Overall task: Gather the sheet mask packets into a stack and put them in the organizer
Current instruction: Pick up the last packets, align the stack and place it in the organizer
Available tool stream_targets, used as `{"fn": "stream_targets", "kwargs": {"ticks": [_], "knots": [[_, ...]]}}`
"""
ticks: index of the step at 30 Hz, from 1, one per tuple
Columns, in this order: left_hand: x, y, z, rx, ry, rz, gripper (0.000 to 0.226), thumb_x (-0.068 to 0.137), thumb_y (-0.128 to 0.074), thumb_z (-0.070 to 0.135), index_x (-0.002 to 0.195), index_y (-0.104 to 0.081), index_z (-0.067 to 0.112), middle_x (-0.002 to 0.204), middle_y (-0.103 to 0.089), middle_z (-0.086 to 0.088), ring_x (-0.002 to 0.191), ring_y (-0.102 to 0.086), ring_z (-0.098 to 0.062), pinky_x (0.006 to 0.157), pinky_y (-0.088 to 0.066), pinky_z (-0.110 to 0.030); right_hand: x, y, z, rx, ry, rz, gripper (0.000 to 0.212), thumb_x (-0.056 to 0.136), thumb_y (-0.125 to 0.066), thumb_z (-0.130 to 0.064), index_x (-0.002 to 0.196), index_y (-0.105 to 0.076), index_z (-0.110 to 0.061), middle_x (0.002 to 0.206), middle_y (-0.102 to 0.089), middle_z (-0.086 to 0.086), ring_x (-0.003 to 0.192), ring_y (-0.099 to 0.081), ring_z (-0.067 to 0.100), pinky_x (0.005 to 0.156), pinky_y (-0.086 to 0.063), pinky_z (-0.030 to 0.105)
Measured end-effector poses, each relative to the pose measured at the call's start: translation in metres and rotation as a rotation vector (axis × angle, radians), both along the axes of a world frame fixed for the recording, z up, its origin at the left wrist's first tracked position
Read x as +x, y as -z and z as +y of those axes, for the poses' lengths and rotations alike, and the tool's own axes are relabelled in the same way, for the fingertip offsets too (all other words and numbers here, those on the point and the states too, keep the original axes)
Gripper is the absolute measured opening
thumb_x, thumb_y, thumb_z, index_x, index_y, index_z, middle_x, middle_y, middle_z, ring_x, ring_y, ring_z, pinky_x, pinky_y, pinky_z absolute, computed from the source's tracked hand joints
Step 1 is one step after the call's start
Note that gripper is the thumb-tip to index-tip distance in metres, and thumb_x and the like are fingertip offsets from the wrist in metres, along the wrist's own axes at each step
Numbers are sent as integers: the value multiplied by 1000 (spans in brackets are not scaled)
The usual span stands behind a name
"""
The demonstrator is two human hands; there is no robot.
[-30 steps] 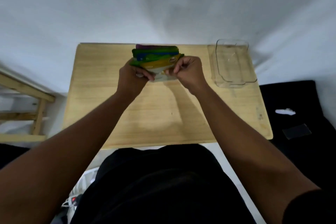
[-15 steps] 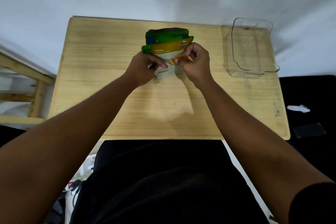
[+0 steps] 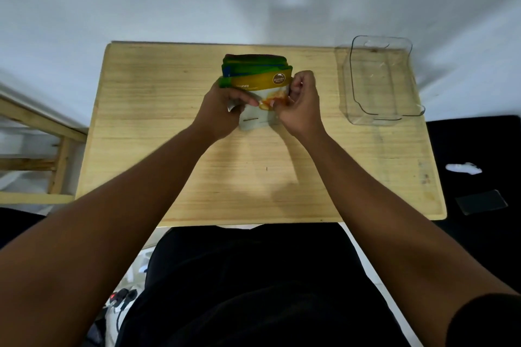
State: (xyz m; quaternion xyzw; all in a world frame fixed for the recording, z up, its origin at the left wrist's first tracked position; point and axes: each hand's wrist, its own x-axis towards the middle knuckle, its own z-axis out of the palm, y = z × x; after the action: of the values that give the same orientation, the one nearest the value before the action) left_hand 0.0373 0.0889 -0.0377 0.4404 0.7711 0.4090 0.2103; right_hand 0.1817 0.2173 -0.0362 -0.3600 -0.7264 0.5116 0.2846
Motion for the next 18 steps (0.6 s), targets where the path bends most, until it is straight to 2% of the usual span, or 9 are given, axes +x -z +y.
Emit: {"fn": "stream_targets", "kwargs": {"ticks": [1, 3, 5, 7, 9, 12, 13, 16, 18], "knots": [[0, -2, 1, 11, -8, -16, 27, 87, -66, -8, 93, -78, 16, 121, -67, -8, 110, -62, -17, 89, -52, -11, 0, 1, 0, -30, -7, -1, 56, 73, -73, 8, 112, -40, -14, 94, -69, 9, 84, -69, 22, 72, -59, 52], [2, -4, 4, 11, -1, -13, 33, 88, -65, -8, 89, -77, 23, 124, -65, -9, 115, -61, -19, 95, -53, -20, -4, -3, -4, -45, -41, -12, 82, 77, -71, 2, 146, -28, -10, 116, -71, 13, 105, -71, 22, 92, -60, 40], [7, -3, 4, -6, 13, 5, 37, 88, -64, -9, 87, -77, 25, 129, -59, -9, 118, -57, -20, 96, -52, -21, -8, -6, -7, 23, -89, -40, 94, 79, -69, -3, 158, -18, -9, 131, -64, 11, 119, -64, 21, 100, -55, 33], [7, -3, 2, -41, 11, 34, 34, 89, -62, -10, 89, -78, 20, 128, -57, -7, 114, -56, -18, 92, -48, -13, -9, -6, -4, 54, -102, -44, 89, 79, -68, 0, 157, -26, -11, 134, -62, 8, 121, -62, 19, 100, -56, 35], [4, -6, -1, -93, 0, 41, 28, 91, -63, -8, 90, -79, 15, 119, -58, -2, 107, -55, -16, 82, -41, -1, -8, -4, 1, 21, -86, -51, 78, 79, -70, 4, 150, -41, -10, 132, -63, 4, 120, -62, 17, 100, -56, 36], [1, -11, -1, -85, -29, 54, 26, 91, -63, -8, 87, -79, 12, 110, -59, 1, 101, -57, -17, 74, -38, 3, -8, -6, 1, 33, -75, -80, 58, 77, -75, 0, 132, -57, -7, 120, -69, 3, 111, -66, 18, 95, -58, 41], [0, -13, 0, -45, -37, 82, 28, 90, -62, -9, 85, -79, 13, 111, -60, -1, 103, -57, -18, 77, -39, 3, -9, -8, 1, 45, -66, -66, 55, 77, -75, -1, 129, -57, -6, 117, -69, 2, 109, -66, 18, 94, -59, 39], [1, -14, 2, 78, -21, 194, 31, 87, -61, -15, 82, -80, 10, 122, -62, -14, 112, -55, -18, 87, -39, 2, -9, -13, 0, 126, -46, -1, 58, 81, -73, 0, 134, -50, -7, 117, -63, -4, 106, -62, 10, 91, -56, 20], [1, -10, 4, 36, 15, 213, 34, 87, -60, -14, 85, -80, 13, 125, -59, -16, 112, -54, -19, 86, -37, 3, -8, -8, -3, 158, -76, -38, 60, 84, -69, -1, 138, -44, -6, 117, -61, -2, 104, -61, 11, 88, -55, 22]]}}
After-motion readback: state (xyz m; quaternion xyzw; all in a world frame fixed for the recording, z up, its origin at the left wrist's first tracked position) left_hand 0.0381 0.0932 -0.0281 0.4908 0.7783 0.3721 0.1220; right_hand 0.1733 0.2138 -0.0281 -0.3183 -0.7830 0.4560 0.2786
